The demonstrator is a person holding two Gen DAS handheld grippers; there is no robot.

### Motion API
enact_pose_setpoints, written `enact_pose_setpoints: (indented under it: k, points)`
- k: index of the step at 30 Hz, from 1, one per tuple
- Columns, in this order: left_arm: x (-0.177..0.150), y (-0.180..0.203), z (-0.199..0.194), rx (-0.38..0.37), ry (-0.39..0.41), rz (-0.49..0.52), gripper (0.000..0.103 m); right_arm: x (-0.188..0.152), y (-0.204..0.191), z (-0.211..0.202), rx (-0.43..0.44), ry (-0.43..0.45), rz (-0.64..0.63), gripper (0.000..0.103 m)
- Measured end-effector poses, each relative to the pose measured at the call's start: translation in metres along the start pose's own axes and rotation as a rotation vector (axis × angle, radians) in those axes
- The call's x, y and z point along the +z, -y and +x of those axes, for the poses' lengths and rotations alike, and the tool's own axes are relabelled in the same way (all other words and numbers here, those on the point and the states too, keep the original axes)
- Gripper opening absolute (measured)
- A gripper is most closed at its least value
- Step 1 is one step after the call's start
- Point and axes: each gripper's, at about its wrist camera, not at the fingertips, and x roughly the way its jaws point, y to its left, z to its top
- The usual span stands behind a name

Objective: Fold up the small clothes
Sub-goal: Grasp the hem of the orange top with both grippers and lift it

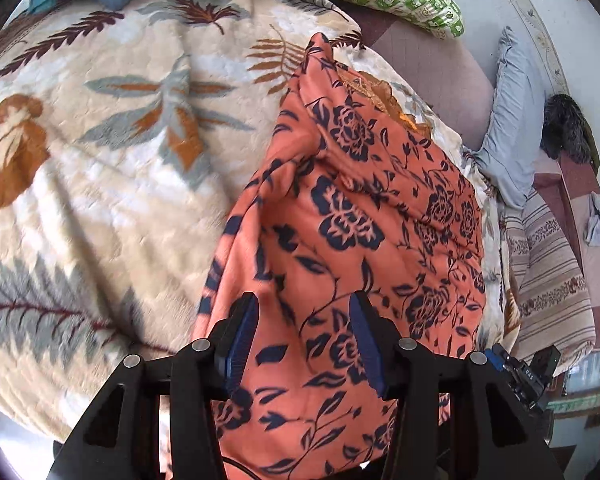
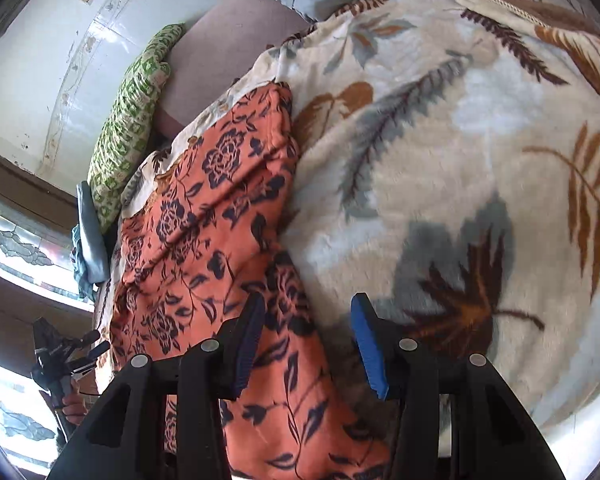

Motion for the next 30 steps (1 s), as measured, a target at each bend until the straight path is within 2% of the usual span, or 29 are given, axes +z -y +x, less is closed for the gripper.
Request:
enact_pose_setpoints:
  k: [4,8,10,11,13,15,17,19,21,25,26,27,29,30]
  points:
    - [-0.028,-0.027,-0.021,-0.017,-0.018,-0.055,0.047,-0.023,0.002,0.001,0.005,-0.037,-0.022,0.047]
    - [-0.046,-0.042,-0.018,-0.028,-0.066,-0.081,0.047,-0.036,-0.004,0.016,-0.015,-0.102,-0.06,0.047]
    - [-0.052,-0.041,-0.015,-0.03,-0.08,-0.069,0.045,-0.044,-0.012,0.021,-0.066,-0.097,-0.139,0.038]
    - [-0.054,-0.038,-0.015,-0.021,-0.082,-0.049,0.045,-0.047,-0.017,0.02,-0.091,-0.087,-0.177,0.01]
    - [-0.057,-0.032,-0.019,-0.028,-0.101,-0.019,0.037,-0.053,-0.02,0.007,-0.062,-0.063,-0.176,0.007]
    - [-0.062,-0.029,-0.025,-0.049,-0.108,-0.004,0.034,-0.059,-0.019,-0.015,-0.052,-0.024,-0.181,0.006]
    - [-0.064,-0.03,-0.027,0.005,-0.093,0.017,0.034,-0.064,-0.012,-0.027,-0.085,-0.025,-0.177,0.003]
    - [-0.067,-0.035,-0.025,0.029,-0.101,0.014,0.034,-0.069,0.002,-0.028,-0.117,-0.049,-0.14,0.003]
    - [-0.069,-0.038,-0.022,0.015,-0.113,-0.008,0.034,-0.071,0.009,-0.027,-0.141,-0.055,-0.128,0.003]
    - [-0.063,-0.035,-0.035,0.008,-0.082,0.004,0.034,-0.066,0.006,-0.034,-0.068,-0.001,-0.091,0.01]
    - [-0.061,-0.035,-0.041,0.004,-0.064,0.008,0.034,-0.064,0.006,-0.035,-0.056,0.006,-0.083,0.013]
    - [-0.06,-0.035,-0.045,-0.004,-0.055,0.008,0.037,-0.061,0.005,-0.034,-0.058,0.013,-0.079,0.025]
    - [-0.058,-0.04,-0.053,-0.01,-0.045,0.005,0.04,-0.056,0.003,-0.033,-0.074,0.021,-0.079,0.038]
    - [-0.059,-0.042,-0.055,0.001,-0.045,0.011,0.045,-0.054,0.004,-0.032,-0.079,0.022,-0.079,0.038]
